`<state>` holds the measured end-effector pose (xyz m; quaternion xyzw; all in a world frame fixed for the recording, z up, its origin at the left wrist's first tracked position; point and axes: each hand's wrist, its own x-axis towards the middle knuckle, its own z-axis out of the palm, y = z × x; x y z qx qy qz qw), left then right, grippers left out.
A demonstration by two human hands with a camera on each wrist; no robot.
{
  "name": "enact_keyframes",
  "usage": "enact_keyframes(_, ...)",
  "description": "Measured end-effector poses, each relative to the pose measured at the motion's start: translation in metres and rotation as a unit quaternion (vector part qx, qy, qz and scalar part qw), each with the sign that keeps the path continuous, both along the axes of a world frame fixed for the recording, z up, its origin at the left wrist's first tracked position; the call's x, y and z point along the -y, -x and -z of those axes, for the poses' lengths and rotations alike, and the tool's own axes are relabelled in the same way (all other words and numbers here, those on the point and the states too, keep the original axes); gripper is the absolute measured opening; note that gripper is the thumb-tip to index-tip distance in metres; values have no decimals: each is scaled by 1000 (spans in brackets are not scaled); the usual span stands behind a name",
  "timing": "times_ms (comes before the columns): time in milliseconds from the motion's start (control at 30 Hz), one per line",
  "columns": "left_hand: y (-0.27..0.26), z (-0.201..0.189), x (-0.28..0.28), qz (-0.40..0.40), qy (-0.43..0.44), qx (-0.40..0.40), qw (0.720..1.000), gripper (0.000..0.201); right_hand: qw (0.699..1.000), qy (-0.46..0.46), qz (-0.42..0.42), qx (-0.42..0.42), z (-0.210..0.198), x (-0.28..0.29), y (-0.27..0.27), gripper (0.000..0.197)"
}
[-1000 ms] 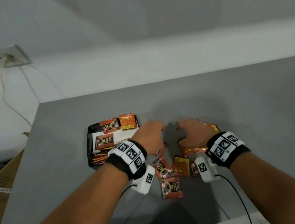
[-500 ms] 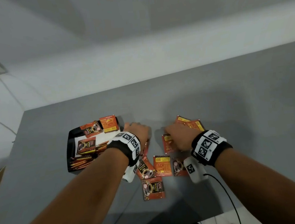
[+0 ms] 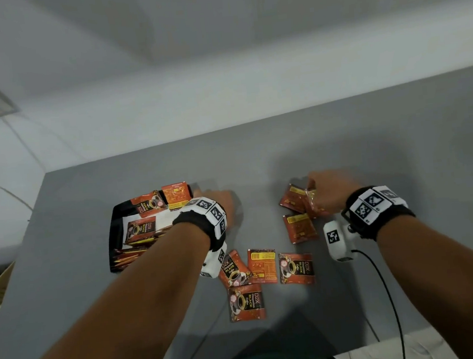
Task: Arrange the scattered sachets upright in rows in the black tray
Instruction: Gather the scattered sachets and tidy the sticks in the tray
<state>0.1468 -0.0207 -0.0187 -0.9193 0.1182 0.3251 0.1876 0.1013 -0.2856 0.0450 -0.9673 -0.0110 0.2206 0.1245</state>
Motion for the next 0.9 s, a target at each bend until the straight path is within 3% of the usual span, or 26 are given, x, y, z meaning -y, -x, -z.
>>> enact_keyframes(33, -5, 11, 2, -6, -1, -3, 1000, 60, 1000, 2, 10, -5, 6, 1, 1, 25)
enact_keyframes(167, 17, -26, 16, 2, -15, 28, 999, 61, 999, -4, 37, -32, 25, 5, 7, 53)
enact_keyframes(267, 16, -20, 11, -17, 13, 14, 1000, 74, 999, 10, 39, -20, 31, 12, 10, 49)
enact_keyframes(333, 10, -7, 7, -40, 27, -4, 999, 67, 999, 12, 35, -25, 32, 16, 9, 42)
enact_keyframes(400, 18, -24, 12, -38, 46, 3, 998, 54, 999, 5, 44, -32, 33, 18, 7, 42)
enact_keyframes(533, 34, -44, 23, -41, 118, 39, 991, 34, 997, 2, 74, -22, 36, 16, 8, 59)
enact_keyframes(767, 38, -43, 33, -45, 214, 71, 973, 47, 997, -10, 76, -7, 26, 14, 7, 42)
enact_keyframes(900, 33, -42, 29, -103, 256, 83, 958, 53, 995, -62, 69, -20, 13, 13, 6, 24)
